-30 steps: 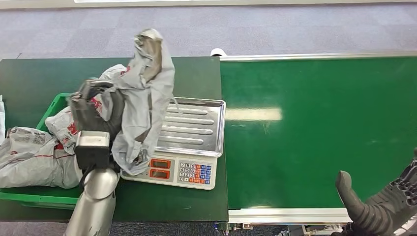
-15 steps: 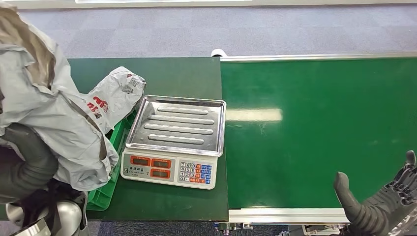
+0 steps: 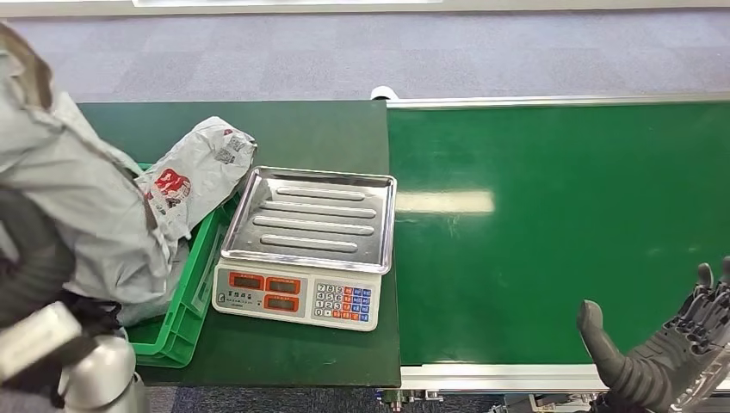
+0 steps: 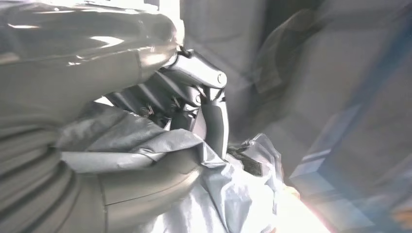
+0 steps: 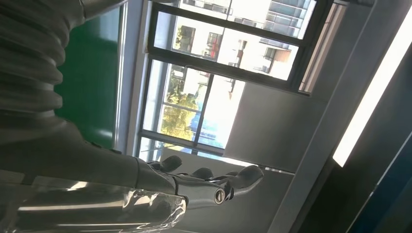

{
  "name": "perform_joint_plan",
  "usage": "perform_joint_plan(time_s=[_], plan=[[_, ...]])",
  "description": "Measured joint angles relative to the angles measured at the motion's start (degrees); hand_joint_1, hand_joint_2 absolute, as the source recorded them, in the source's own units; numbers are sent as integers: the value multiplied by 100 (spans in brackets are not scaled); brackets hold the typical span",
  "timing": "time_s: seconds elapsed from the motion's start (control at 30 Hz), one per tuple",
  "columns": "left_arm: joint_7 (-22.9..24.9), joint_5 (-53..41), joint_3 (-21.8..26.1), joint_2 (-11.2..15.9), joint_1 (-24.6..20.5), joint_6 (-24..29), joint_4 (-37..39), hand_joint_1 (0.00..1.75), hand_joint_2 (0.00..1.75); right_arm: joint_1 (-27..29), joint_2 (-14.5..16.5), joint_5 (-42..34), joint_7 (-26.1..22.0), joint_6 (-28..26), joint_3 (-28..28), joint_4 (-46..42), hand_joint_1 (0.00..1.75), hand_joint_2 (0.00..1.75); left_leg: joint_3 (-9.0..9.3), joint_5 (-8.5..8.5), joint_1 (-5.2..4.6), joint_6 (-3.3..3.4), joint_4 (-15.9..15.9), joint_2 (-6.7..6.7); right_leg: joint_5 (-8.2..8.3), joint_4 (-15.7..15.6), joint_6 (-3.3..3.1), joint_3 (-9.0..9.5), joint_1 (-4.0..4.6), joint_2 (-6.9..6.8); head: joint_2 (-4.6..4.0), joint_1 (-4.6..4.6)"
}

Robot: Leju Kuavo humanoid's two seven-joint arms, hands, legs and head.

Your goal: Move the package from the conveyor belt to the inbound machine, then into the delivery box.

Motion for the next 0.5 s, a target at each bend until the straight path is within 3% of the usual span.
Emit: perform_joint_plan(time_s=[0.1, 0.27, 0.4, 0.43, 0.47, 0.5], plan=[[561, -365, 625, 187, -572, 0, 1084, 175, 175, -49, 3, 50, 74, 99, 34, 73, 0, 175, 6, 10, 4, -5, -1, 4, 8, 4, -8, 4, 4, 3, 0, -2], [683, -892, 1789, 519, -1426, 1, 2618, 175, 175, -178, -1, 77, 157, 164, 71, 226, 0, 175, 6, 19, 6, -10, -1, 5, 10, 11, -9, 0, 7, 5, 0, -2], [686, -931, 2276, 695, -1729, 2, 3244, 173, 175, -231, -3, 85, 172, 166, 86, 305, 0, 175, -3, 16, 6, -12, -1, 3, 7, 11, -9, -6, 6, 4, 0, -1], [714, -961, 2338, 721, -1770, 2, 3346, 165, 175, -240, -3, 86, 174, 166, 89, 321, 0, 175, -5, 15, 5, -12, -1, 3, 7, 11, -8, -8, 5, 4, 0, 0], [783, -1016, 2380, 744, -1802, 3, 3439, 133, 175, -247, -4, 87, 179, 166, 91, 336, 0, 175, -7, 14, 4, -12, -1, 2, 6, 11, -8, -9, 4, 4, 0, 0], [893, -1090, 2406, 768, -1825, 3, 3525, 89, 175, -251, -4, 87, 185, 166, 94, 349, 0, 175, -8, 13, 4, -12, -1, 2, 6, 11, -8, -11, 4, 4, 0, 0]])
